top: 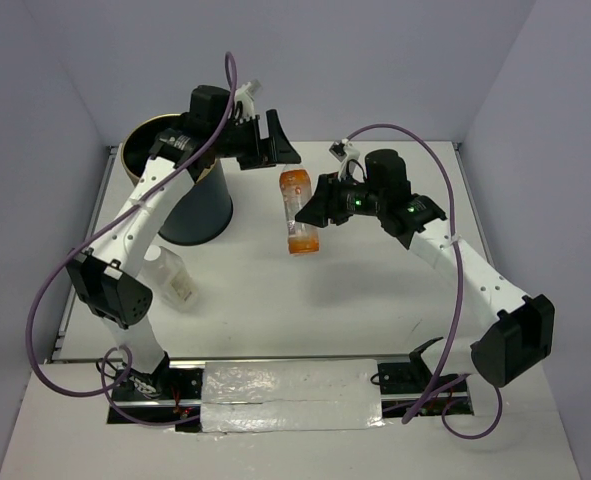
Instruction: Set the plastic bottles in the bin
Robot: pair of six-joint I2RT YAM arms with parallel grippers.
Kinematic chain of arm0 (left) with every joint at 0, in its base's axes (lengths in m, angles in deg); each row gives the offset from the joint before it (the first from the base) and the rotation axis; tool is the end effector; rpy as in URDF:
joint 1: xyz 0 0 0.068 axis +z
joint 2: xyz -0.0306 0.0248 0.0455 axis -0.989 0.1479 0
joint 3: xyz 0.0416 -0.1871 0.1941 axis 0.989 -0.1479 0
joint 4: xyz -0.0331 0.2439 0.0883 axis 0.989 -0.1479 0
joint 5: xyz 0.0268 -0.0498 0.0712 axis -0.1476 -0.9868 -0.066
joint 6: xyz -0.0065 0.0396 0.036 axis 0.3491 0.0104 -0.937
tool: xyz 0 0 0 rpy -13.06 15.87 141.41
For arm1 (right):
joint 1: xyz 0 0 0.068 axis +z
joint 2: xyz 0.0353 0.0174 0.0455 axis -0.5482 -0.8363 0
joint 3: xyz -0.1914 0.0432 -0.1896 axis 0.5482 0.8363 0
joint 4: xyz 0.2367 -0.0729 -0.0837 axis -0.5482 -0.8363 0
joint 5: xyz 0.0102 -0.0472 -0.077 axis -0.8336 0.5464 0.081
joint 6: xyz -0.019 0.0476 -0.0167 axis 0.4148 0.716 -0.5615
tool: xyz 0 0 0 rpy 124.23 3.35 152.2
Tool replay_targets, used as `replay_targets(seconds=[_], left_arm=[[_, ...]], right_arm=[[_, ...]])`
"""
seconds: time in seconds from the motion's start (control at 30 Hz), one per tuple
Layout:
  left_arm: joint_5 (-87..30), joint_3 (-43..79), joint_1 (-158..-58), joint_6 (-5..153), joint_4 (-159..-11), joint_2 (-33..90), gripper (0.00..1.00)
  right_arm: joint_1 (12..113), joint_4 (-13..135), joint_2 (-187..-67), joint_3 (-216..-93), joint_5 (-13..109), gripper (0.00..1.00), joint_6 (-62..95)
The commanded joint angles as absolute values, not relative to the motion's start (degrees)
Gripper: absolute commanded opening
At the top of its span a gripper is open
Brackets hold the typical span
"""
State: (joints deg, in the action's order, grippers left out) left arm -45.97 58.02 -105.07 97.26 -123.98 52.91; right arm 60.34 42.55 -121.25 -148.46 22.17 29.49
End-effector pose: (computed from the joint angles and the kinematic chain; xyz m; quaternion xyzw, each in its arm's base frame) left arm 0.3518 -0.1703 0.4373 0.0388 0.8302 -0.4200 0.3644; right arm 0.2555 0.1528 0.3597 -0.2062 0.7956 0.4282 0.3758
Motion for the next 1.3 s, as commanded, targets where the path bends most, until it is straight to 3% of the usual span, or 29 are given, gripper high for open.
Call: replay_targets(seconds=[0.0, 0.23, 0.63, 0.77, 0.8, 0.93, 1.13, 1.23, 1.27], left_arm=[[-48.2, 56.7, -105.8, 99.3, -118.1, 52.2, 0.9], [-45.0, 57.2, -107.4, 99.1, -117.9, 53.5, 0.69], [-44.6, 56.1, -107.5, 98.1, -117.5, 51.5, 0.0], [-42.1, 56.8, -107.5, 96.8, -119.0, 50.7, 0.0], [-41.4, 57.0, -107.5, 96.4, -119.6, 50.1, 0.0], [-35.2, 59.6, -107.4, 93.4, -123.6, 49.0, 0.0], [-23.4, 70.2, -107.2, 83.7, -128.4, 46.1, 0.0], [-12.3, 64.4, -107.1, 79.6, -120.5, 39.2, 0.0], [-10.3, 61.3, -107.1, 77.5, -110.6, 36.6, 0.0]], right_arm=[[61.0, 44.5, -120.3, -149.3, 20.6, 0.59, 29.3], [61.1, 45.2, -119.3, -148.0, 21.3, 0.59, 29.4], [61.3, 44.9, -118.8, -147.9, 21.6, 0.61, 29.3], [61.4, 44.4, -117.1, -147.6, 23.0, 0.72, 28.9], [61.4, 44.1, -116.8, -147.6, 23.5, 0.83, 28.9], [61.3, 41.4, -115.1, -149.0, 29.5, 0.99, 29.2], [60.8, 42.1, -107.8, -149.9, 37.7, 1.0, 29.2], [59.7, 46.7, -104.0, -147.6, 39.1, 1.0, 32.3], [59.5, 48.6, -103.2, -147.0, 39.5, 1.0, 32.6]])
